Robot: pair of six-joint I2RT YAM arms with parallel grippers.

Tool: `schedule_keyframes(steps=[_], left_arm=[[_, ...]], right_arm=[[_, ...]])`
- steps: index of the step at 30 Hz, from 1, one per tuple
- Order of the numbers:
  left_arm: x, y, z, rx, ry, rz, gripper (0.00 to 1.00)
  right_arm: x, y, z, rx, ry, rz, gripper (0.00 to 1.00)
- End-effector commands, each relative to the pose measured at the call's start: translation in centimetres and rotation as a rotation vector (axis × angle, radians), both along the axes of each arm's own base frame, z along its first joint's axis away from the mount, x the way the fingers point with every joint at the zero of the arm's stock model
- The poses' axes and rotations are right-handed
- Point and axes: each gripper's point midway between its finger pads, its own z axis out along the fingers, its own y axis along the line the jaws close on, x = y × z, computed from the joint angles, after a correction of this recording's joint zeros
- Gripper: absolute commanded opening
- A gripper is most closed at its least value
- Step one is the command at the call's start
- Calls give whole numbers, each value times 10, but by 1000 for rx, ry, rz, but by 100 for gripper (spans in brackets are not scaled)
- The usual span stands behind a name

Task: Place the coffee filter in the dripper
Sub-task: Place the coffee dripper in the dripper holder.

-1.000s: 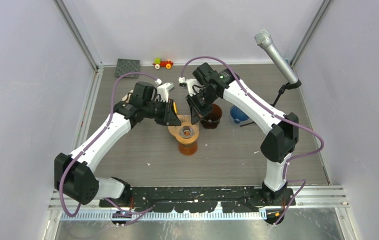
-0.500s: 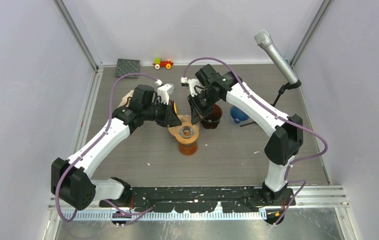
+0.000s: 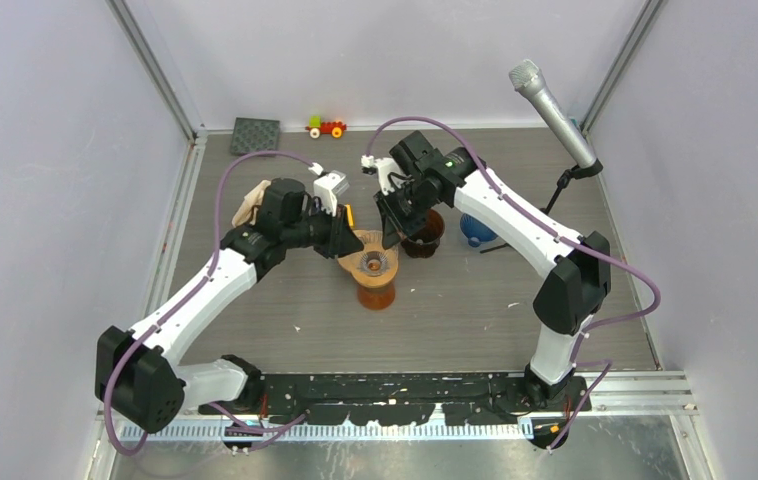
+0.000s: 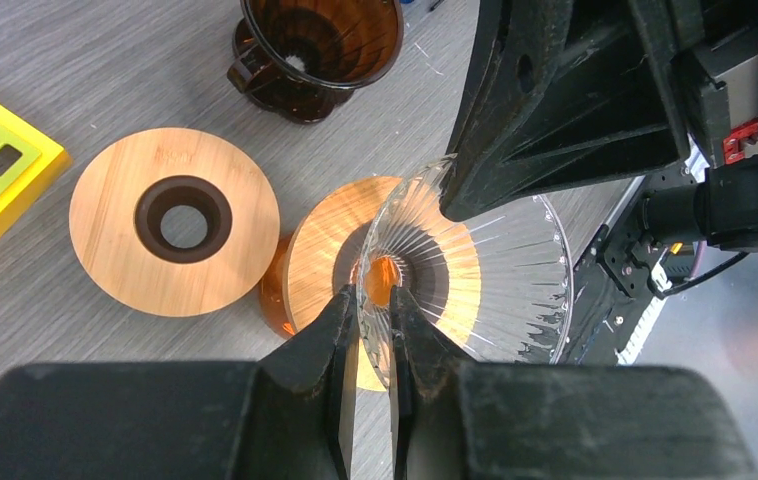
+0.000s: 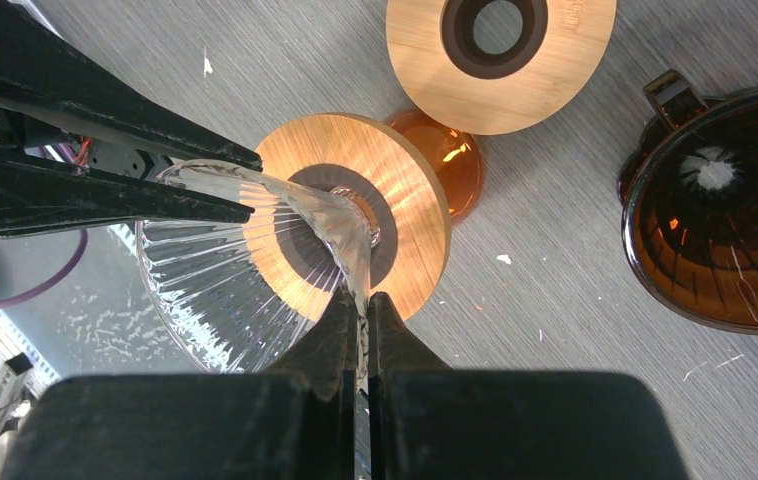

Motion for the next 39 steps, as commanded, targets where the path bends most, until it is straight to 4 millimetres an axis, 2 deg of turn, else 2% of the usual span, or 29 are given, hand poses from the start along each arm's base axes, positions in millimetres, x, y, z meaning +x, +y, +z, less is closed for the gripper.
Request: schedule_keyframes(steps=[1,13,21,39], left_arm=[[-24,17,-83,197,140,-42,0],[-32,15,-96,223,131,-92,0],[-39,13,-104,212,143,-120,0],[-42,12,-103,199,144,-131,0]], right_arm=[[7,9,-39,-68,-32,41,0],[4,8,-57,-90,-31,45,1],[1,9,-59,-97,-34,50,1],[-3,6,-72,-129,-31,58,1]])
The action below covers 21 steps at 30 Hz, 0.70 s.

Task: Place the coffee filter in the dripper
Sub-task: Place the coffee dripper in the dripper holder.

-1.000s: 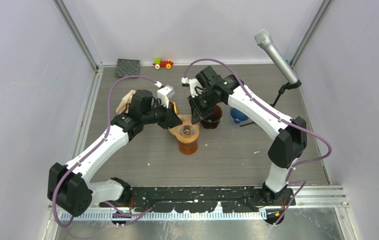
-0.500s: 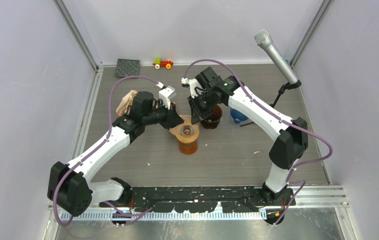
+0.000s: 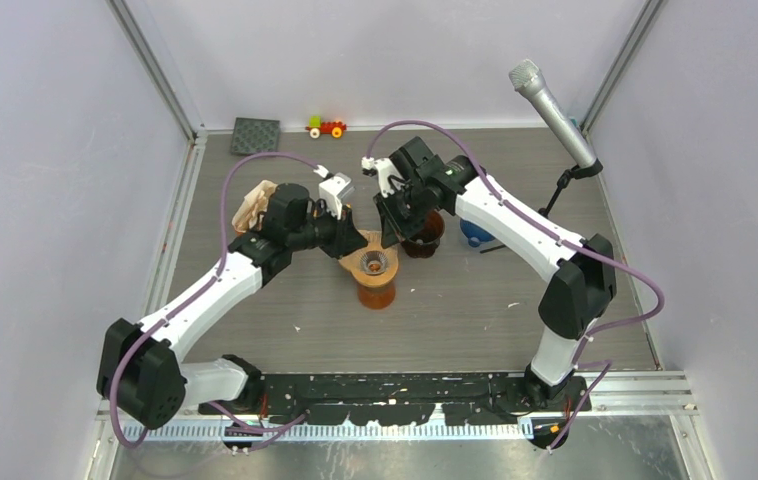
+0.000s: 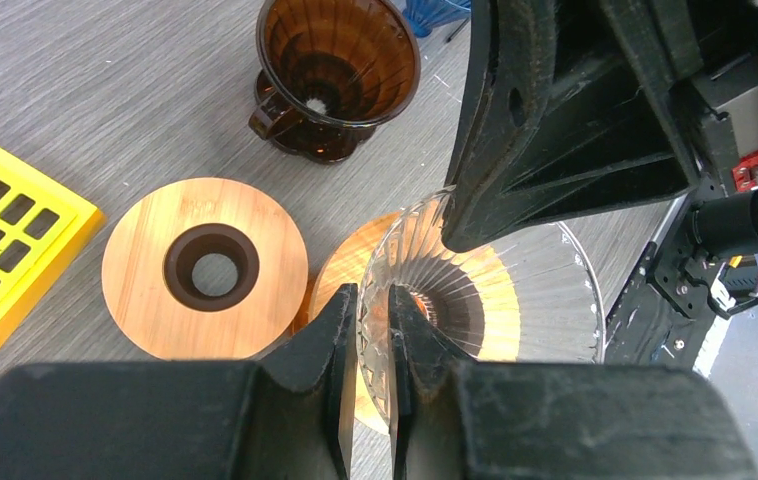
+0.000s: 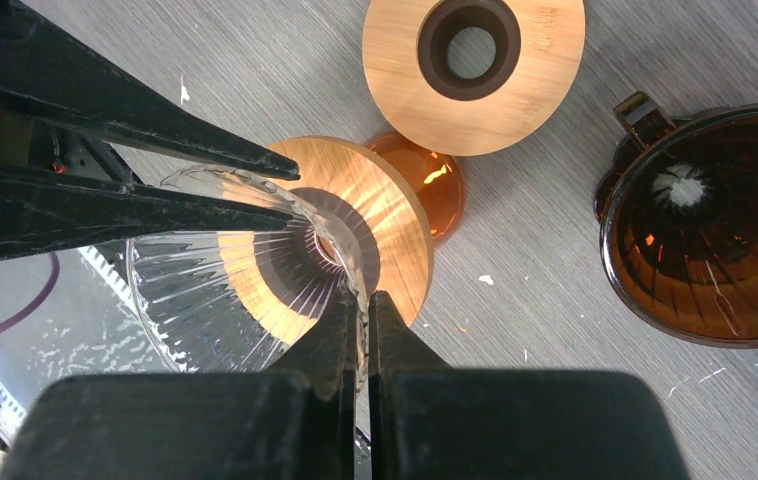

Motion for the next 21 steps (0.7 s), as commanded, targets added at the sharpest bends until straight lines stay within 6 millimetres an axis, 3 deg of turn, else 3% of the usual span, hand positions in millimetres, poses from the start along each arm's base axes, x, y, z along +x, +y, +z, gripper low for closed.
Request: schedule_keyframes(steps=[1,7,16,21], left_arm=[[-54,20,-93,220,265,-84,0],[-45,16,-70,204,225,-76,0],[-32,14,-40,189,172,-57,0],[-26,12,-25,177,143,-53,5]], right_arm=[[-8,5,-63,-128,30,85,1],[-5,8,-38,-88,-8,91,2],[0,10,6,18,-28,92,22],[6,10,27,83,-25,79,28]])
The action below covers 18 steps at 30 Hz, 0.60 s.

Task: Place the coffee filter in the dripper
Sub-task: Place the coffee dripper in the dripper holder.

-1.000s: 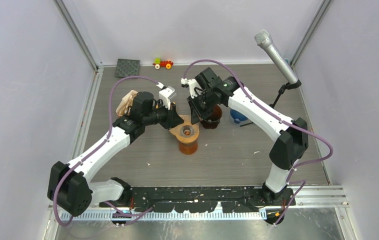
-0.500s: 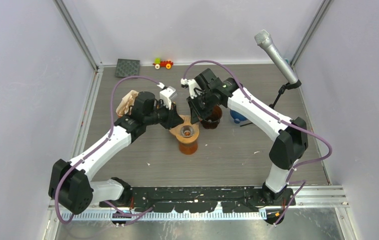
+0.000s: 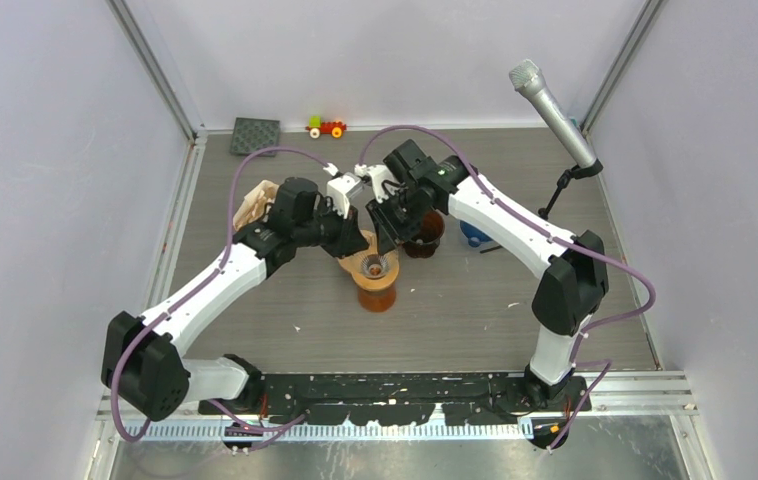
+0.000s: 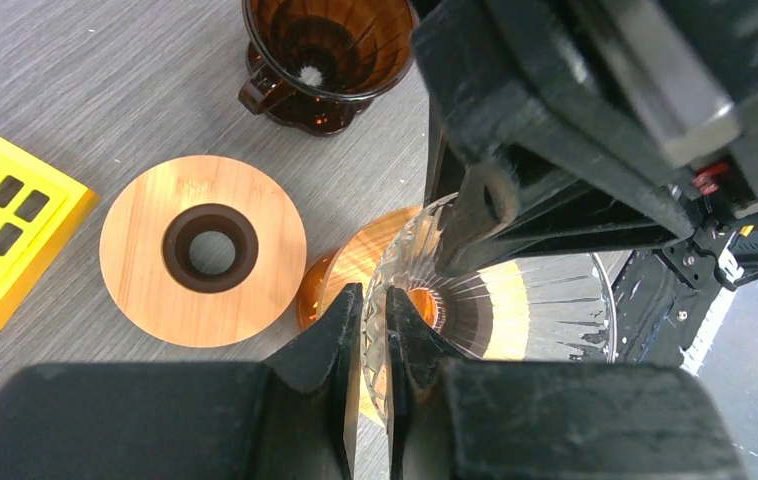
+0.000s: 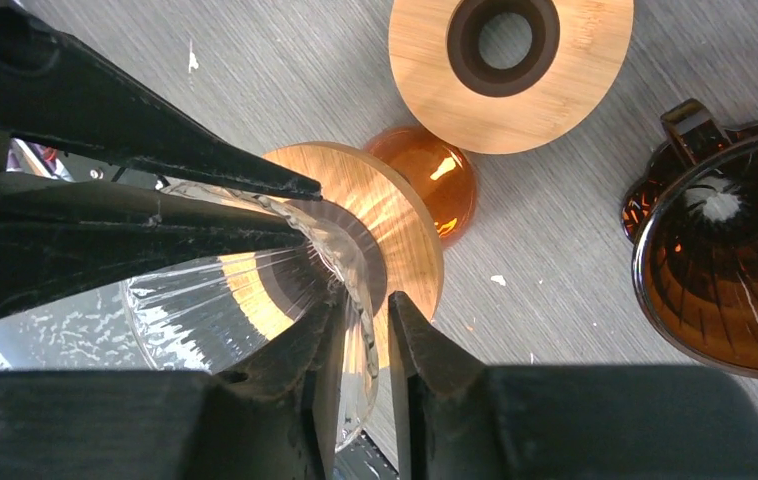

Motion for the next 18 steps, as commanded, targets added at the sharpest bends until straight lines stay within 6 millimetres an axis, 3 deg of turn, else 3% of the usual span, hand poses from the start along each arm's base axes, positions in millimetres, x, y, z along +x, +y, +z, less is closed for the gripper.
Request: schedule_keyframes(steps=[1,10,15,18], left_arm=[[-23,13,-29,112,118,-31,7],[-13,11,2,84,44,-27,30],[-6,17,29,78,-19,-2,59],[2,28,46,92,-59,45,69]], right_arm=[[10,5,36,96,-45,11,29],[20,-7,60,138,-87,-22,33],[23,-20,77,168,-118,-45,38],[24,-29,89,193,-153,-45,43]])
